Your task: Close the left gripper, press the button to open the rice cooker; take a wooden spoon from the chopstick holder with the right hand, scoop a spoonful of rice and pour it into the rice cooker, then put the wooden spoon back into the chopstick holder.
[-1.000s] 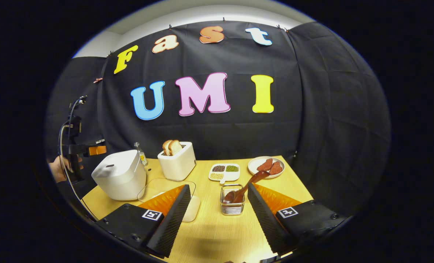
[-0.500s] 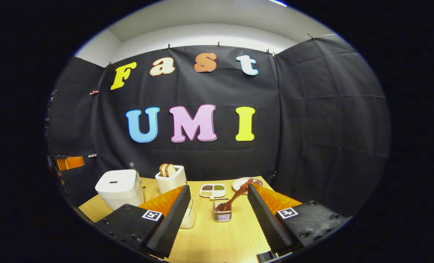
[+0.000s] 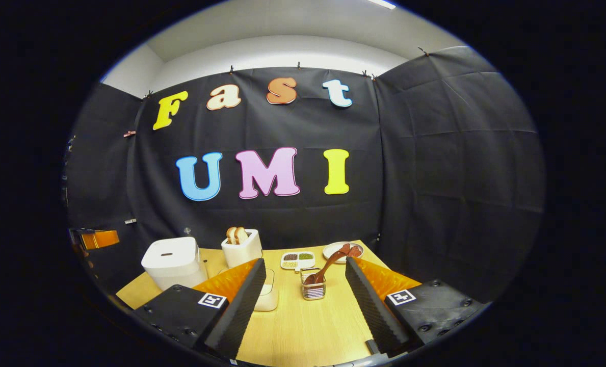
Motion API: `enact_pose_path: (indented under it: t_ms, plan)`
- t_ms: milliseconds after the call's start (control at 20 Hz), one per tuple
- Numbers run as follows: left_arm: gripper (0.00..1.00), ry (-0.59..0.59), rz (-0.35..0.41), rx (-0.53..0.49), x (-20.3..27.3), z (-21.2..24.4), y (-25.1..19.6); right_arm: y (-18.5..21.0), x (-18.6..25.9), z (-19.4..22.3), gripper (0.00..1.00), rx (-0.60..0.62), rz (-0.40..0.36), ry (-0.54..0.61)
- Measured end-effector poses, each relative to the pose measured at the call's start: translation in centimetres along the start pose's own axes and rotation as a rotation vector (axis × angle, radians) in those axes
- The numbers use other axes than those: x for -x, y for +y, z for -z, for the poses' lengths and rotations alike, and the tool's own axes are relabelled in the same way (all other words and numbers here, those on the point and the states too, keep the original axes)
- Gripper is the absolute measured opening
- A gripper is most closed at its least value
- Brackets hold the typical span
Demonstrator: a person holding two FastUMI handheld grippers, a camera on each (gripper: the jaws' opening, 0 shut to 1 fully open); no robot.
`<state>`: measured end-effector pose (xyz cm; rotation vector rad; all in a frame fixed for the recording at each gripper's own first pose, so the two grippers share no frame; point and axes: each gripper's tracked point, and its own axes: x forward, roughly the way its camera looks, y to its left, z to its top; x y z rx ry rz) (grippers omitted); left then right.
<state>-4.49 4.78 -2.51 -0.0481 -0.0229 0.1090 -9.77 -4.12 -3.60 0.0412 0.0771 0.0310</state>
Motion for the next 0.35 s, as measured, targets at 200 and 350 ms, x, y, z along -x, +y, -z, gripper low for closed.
enact_pose_path:
  t_ms: [200, 350]
  plan:
    - [0.96, -0.008, 0.004, -0.010, 0.4, 0.3, 0.4, 0.3, 0.7, 0.7, 0.98, 0.008, 0.003, 0.011]
    - [0.95, -0.007, 0.015, -0.047, 0.8, 0.8, 0.3, 0.7, 0.8, 1.3, 0.98, -0.002, 0.003, 0.031]
